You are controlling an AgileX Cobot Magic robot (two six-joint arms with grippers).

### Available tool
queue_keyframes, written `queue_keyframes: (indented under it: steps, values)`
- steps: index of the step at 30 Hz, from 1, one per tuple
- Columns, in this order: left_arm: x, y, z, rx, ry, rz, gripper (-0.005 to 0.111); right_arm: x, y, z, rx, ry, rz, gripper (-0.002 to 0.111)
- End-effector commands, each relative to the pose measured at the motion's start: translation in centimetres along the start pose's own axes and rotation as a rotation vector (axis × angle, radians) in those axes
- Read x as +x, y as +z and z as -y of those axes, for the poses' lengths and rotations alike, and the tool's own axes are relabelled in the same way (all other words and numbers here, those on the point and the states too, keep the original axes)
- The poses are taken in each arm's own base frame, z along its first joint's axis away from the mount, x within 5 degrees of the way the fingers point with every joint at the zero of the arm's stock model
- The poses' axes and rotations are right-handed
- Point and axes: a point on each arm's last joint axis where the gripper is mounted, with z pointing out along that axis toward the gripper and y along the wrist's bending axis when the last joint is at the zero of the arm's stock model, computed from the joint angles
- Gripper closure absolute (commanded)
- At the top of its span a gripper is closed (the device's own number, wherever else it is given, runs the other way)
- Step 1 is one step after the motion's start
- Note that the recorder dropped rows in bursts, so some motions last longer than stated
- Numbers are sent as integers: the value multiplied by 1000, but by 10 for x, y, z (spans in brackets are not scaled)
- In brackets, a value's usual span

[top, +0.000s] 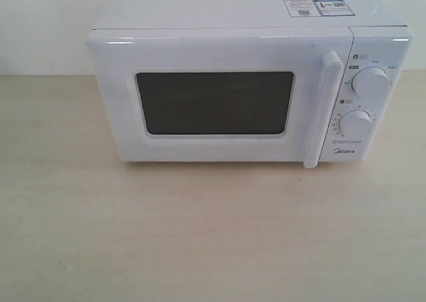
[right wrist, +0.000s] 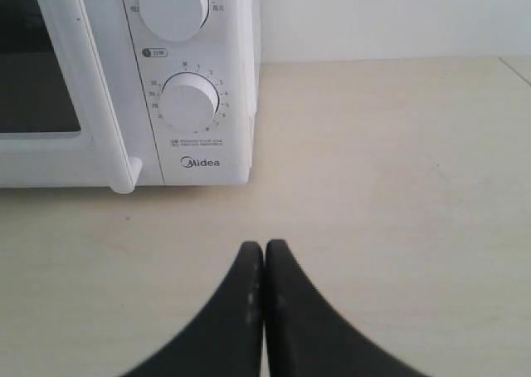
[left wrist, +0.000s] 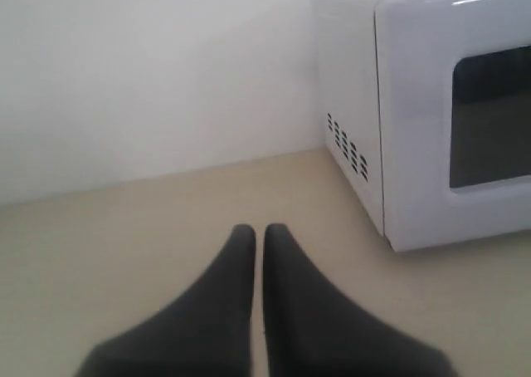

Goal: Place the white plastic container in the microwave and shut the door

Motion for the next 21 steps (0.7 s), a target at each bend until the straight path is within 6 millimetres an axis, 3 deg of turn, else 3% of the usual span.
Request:
queue_keyframes:
  steps: [1, 9, 21]
  values:
    - [7, 0, 2, -4, -241, -71, 102, 0, 0, 0, 4, 2, 13, 108]
    - [9, 0, 2, -11, -439, -89, 102, 0, 0, 0, 1, 12, 16, 108]
    - [12, -1, 0, -25, -250, -120, 102, 0, 0, 0, 1, 11, 14, 108]
